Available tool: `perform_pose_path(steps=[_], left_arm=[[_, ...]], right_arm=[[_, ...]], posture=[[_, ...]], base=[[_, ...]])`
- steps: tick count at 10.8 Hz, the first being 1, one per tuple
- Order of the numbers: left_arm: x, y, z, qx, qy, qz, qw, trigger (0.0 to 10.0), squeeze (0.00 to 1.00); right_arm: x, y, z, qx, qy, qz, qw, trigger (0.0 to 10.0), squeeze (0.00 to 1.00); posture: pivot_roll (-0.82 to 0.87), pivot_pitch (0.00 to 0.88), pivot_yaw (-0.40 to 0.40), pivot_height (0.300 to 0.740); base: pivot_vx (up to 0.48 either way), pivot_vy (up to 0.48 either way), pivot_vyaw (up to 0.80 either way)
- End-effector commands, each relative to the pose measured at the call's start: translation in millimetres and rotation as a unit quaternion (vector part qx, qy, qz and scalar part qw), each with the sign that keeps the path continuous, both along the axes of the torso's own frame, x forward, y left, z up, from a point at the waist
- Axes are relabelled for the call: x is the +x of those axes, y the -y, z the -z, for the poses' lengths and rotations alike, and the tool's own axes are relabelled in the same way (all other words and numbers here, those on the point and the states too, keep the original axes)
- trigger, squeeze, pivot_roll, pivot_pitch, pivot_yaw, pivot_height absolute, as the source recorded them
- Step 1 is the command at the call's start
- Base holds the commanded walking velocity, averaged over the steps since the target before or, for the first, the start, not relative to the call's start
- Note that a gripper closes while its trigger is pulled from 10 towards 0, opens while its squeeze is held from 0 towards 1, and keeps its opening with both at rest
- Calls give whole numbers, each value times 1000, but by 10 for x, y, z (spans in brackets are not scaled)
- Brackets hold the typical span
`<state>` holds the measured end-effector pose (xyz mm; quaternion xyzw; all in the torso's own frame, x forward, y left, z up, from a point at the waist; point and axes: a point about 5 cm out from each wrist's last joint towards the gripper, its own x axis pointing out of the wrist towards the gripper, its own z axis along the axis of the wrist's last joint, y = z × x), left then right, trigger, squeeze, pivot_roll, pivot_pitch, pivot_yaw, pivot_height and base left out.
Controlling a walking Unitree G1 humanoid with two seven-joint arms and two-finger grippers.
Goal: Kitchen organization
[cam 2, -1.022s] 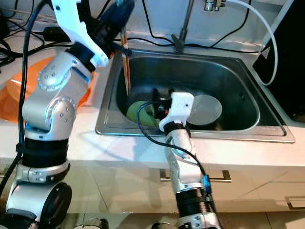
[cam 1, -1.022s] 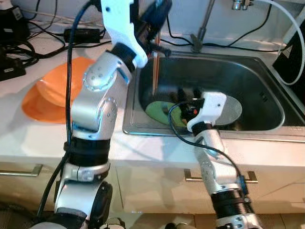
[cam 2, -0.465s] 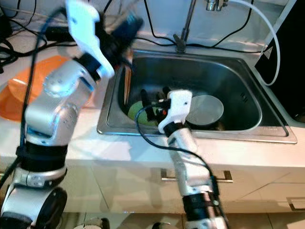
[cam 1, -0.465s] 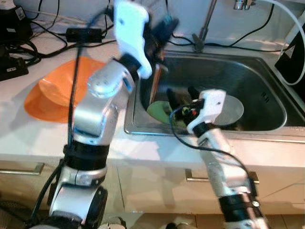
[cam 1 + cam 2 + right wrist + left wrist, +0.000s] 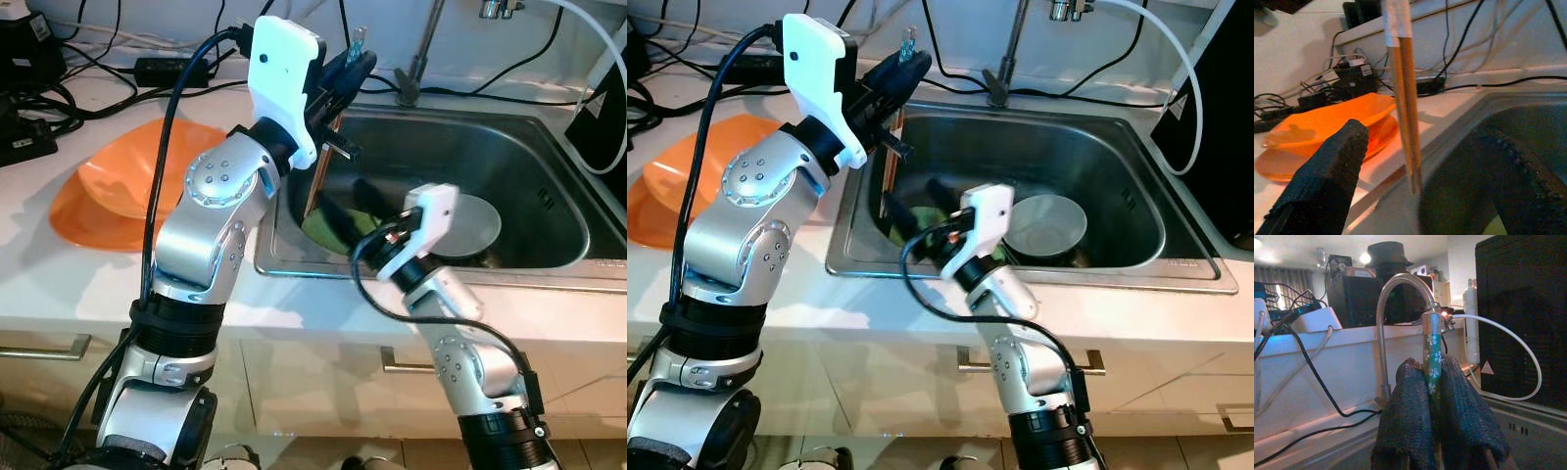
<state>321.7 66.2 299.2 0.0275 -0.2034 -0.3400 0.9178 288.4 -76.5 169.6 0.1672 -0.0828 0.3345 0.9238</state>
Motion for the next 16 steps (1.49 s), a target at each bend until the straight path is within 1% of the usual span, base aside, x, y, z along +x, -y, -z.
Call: perform_pose_path(steps=[1,2,4,7,8,9,16], left_arm=[[-44,53,-8,6,8,14,1000,10000,0],[-47,60,-7,5,5,18,1000,10000,0],[-81,102,23,9,-10,51,999,10000,0],[-99,116,48,10,-19,66,998,10000,0],[-107,126,55,11,-22,71,997,10000,0],[-116,132,61,11,-24,74,997,10000,0],[-156,150,71,5,-35,87,996,10000,0]], right_arm=[[-41,-3,-56,3,8,-13,1000,10000,0],[-37,-15,-58,2,8,-11,1000,10000,0],[-28,-65,-45,-9,9,-9,1000,10000,0],[-15,-88,-27,-10,2,2,1000,10000,0],[1,-96,-16,-11,0,9,1000,8392,0],[4,-102,-8,-11,-2,11,1000,0,0],[38,-86,50,-22,-11,32,999,0,0]], posture=[[59,59,-45,740],[61,60,-43,740],[62,60,-43,740],[64,62,-47,740],[67,64,-51,740],[68,64,-51,740],[68,67,-55,740]], base=[[0,0,0],[0,0,0],[0,0,0],[0,0,0],[0,0,0],[0,0,0],[0,0,0]])
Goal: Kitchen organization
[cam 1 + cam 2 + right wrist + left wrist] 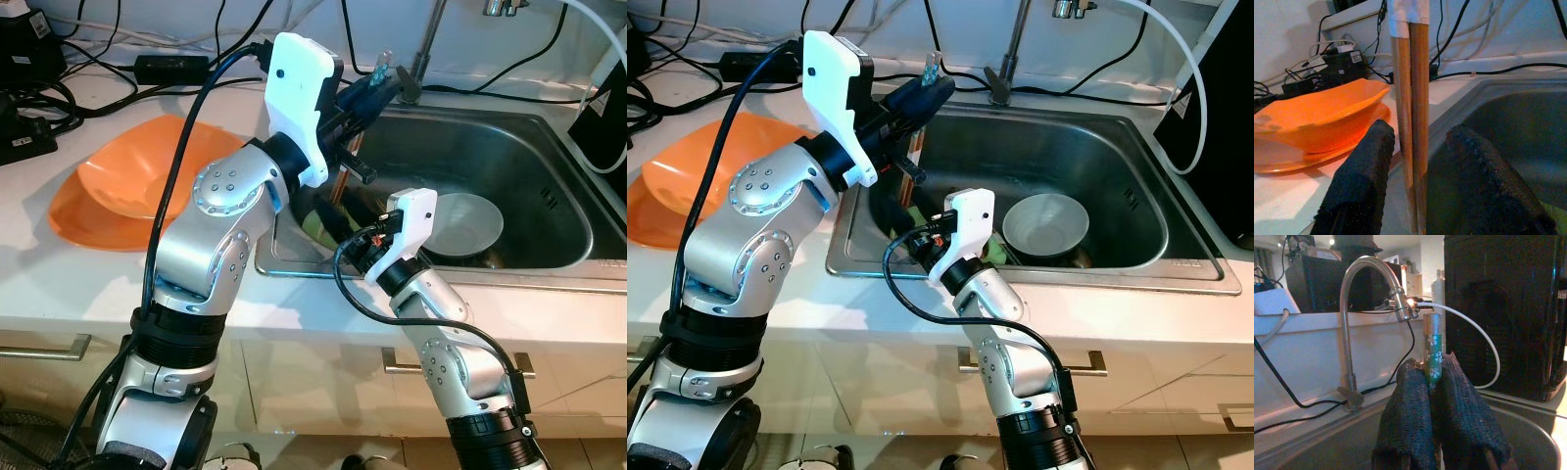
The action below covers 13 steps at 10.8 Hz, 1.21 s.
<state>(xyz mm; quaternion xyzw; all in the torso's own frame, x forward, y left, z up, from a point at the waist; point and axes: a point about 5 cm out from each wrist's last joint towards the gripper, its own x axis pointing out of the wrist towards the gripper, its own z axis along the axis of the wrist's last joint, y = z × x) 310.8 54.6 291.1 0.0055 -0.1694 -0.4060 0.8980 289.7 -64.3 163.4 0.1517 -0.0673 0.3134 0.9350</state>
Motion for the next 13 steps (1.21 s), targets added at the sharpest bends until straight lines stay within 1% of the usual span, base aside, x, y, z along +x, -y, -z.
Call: perform_pose_path(steps=[1,3,6,7,8,11,12,13], left_arm=[[-51,38,-11,-2,-1,18,1000,10000,0],[-57,42,-17,-10,-7,21,1000,10000,0],[-55,43,-17,-8,-6,19,1000,10000,0],[-51,56,-1,-5,-7,17,1000,10000,537],[-48,53,13,-4,-11,16,1000,10000,1000],[-40,14,53,3,-15,5,1000,10000,1000],[-36,-37,59,13,-4,-13,1000,10000,314],[-40,-100,73,32,13,-32,999,10000,0]], right_arm=[[27,40,-6,-2,2,12,1000,0,0],[31,39,2,-3,1,14,1000,0,0],[34,33,8,-2,1,16,1000,0,0],[35,38,15,-3,0,18,1000,0,0],[34,39,16,-3,0,19,1000,0,0],[48,68,30,-5,-2,30,1000,0,0],[58,82,35,-6,-3,36,999,0,0],[69,98,41,-7,-4,42,999,0,0]], posture=[[68,67,-55,740],[68,67,-55,740],[68,68,-55,740],[68,68,-55,740],[67,68,-54,740],[67,69,-54,740],[67,71,-54,740],[67,71,-54,740]], base=[[0,0,0],[0,0,0],[0,0,0],[0,0,0],[0,0,0],[0,0,0],[0,0,0],[0,0,0]])
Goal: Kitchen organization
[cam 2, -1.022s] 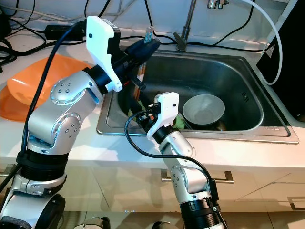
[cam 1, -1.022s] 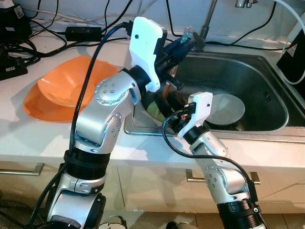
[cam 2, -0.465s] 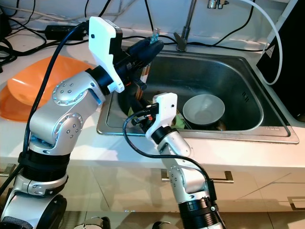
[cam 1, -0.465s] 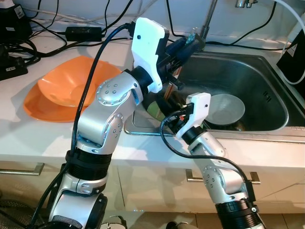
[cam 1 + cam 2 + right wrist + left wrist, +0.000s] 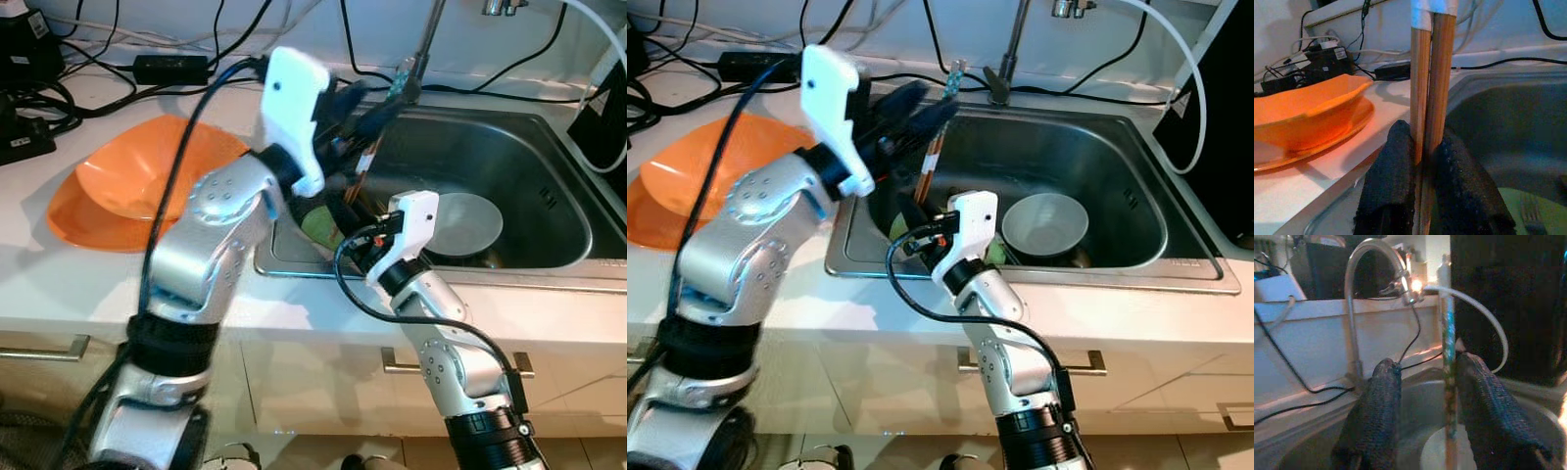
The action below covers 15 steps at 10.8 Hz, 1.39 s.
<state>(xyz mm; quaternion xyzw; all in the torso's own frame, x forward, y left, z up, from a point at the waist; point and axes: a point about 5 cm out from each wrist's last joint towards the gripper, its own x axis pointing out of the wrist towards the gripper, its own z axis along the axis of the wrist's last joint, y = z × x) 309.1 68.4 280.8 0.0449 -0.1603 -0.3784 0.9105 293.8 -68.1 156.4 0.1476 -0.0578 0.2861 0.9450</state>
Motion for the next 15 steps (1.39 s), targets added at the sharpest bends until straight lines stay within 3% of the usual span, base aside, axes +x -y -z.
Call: perform_pose_path(steps=[1,4,5,8,10,12,15], left_arm=[[-38,-50,17,17,26,-22,999,10000,0],[-137,-359,358,104,110,-136,979,10000,0],[-168,-401,498,119,112,-146,976,10000,0],[-283,-449,903,136,96,-158,973,10000,0],[-272,-523,1059,145,86,-173,970,10000,0],[-296,-569,1158,152,77,-178,969,10000,0],[-300,-565,1194,150,75,-179,970,10000,0]], right_arm=[[50,97,-13,-3,6,28,1000,0,0],[185,319,50,-22,-6,104,994,157,0],[223,376,68,-30,-11,126,992,10000,0],[355,605,102,-40,-16,211,977,10000,0],[427,684,110,-48,-14,232,971,10000,0],[487,705,170,-57,-25,237,969,10000,0],[654,786,301,-66,-95,269,956,10000,0]], posture=[[67,71,-54,740],[77,75,-59,740],[77,73,-60,740],[76,68,-63,740],[75,67,-65,740],[75,67,-65,740],[78,69,-72,740]], base=[[0,0,0],[0,0,0],[0,0,0],[0,0,0],[0,0,0],[0,0,0],[0,0,0]])
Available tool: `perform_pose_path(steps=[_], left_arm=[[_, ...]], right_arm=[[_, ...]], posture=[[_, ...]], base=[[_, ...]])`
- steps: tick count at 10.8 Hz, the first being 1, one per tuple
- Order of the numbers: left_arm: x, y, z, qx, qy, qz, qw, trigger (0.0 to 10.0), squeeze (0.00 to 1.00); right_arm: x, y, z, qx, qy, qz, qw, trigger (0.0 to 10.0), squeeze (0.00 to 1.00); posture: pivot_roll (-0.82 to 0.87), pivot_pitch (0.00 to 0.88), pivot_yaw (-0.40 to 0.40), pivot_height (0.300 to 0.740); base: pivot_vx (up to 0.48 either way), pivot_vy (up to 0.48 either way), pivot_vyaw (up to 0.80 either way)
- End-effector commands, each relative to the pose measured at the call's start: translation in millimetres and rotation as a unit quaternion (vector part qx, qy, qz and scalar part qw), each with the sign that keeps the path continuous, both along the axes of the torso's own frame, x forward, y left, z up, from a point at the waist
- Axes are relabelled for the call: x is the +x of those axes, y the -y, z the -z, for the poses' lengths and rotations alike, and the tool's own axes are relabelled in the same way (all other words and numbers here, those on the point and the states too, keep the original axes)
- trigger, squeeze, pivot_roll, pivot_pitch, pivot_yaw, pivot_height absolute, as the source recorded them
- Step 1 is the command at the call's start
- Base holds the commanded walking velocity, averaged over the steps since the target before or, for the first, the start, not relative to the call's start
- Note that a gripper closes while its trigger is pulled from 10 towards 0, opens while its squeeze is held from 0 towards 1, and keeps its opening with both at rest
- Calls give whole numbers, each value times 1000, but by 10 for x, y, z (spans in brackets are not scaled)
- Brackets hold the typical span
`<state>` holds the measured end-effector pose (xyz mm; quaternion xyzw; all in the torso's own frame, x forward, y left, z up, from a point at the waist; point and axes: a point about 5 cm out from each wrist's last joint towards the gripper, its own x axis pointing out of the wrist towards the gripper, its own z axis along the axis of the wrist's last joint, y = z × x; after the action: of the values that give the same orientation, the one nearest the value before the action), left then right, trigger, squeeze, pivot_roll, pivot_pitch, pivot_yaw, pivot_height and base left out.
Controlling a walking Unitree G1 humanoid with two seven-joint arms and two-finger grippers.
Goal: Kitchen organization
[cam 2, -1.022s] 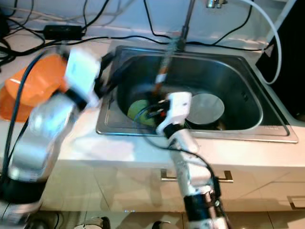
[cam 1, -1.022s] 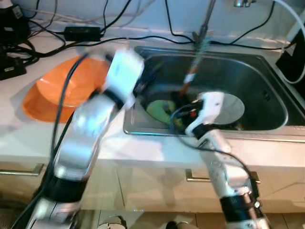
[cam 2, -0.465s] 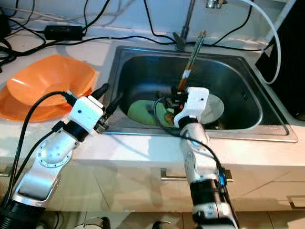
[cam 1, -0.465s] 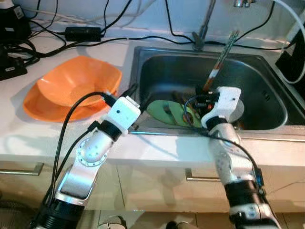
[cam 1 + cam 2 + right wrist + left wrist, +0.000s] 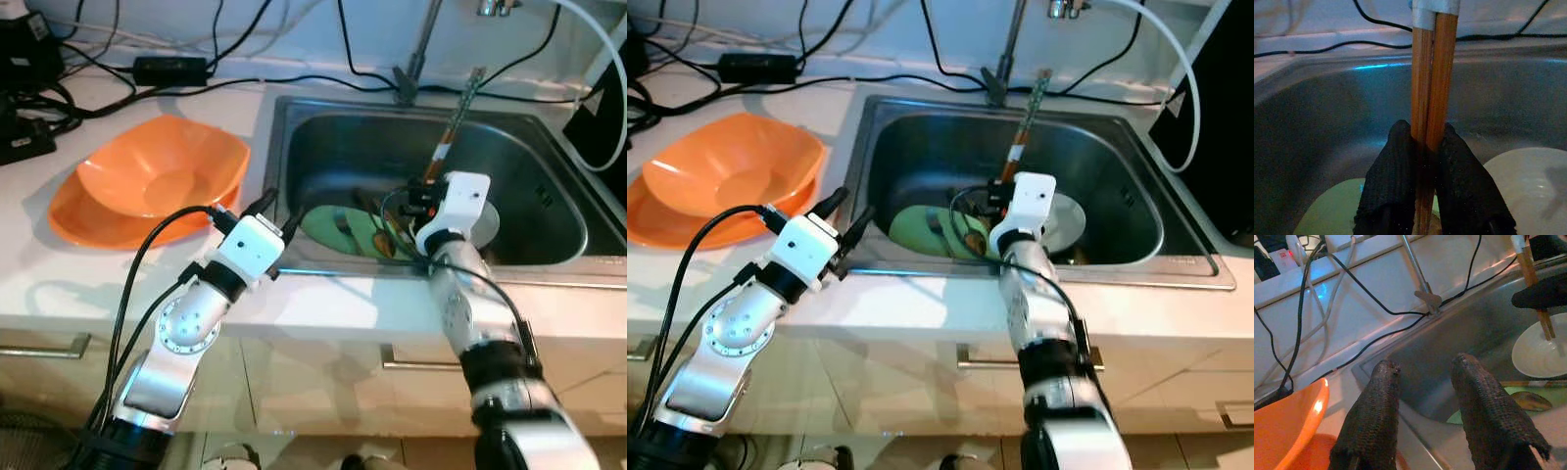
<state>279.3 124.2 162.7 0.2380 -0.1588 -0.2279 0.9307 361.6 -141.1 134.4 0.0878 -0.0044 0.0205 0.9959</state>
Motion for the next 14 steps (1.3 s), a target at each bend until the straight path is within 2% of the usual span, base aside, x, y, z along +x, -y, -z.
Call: perform_pose_path(steps=[1,6,7,9,12,13,14], left_arm=[[-5,-3,20,-1,0,-2,1000,10000,0],[-15,18,54,0,-10,4,1000,10000,0],[-14,19,58,-1,-12,4,1000,10000,0],[-11,25,67,1,-15,6,1000,10000,0],[-15,32,81,4,-19,9,1000,10000,0],[-16,35,85,3,-21,9,1000,10000,0],[-21,41,93,3,-22,11,1000,10000,0]], right_arm=[[26,72,76,-2,-30,17,999,10000,0],[346,227,-115,-1,-118,78,990,10000,0],[379,245,-159,20,-132,83,988,10000,0],[415,261,-203,19,-152,91,984,10000,0],[390,215,-98,25,-186,81,979,10000,0],[383,190,-72,30,-193,77,978,10000,318],[384,167,-70,35,-194,73,978,10000,1000]], posture=[[77,71,-73,740],[77,72,-76,740],[77,72,-76,740],[76,73,-80,740],[75,70,-82,740],[76,66,-85,740],[78,63,-85,740]], base=[[0,0,0],[0,0,0],[0,0,0],[0,0,0],[0,0,0],[0,0,0],[0,0,0]])
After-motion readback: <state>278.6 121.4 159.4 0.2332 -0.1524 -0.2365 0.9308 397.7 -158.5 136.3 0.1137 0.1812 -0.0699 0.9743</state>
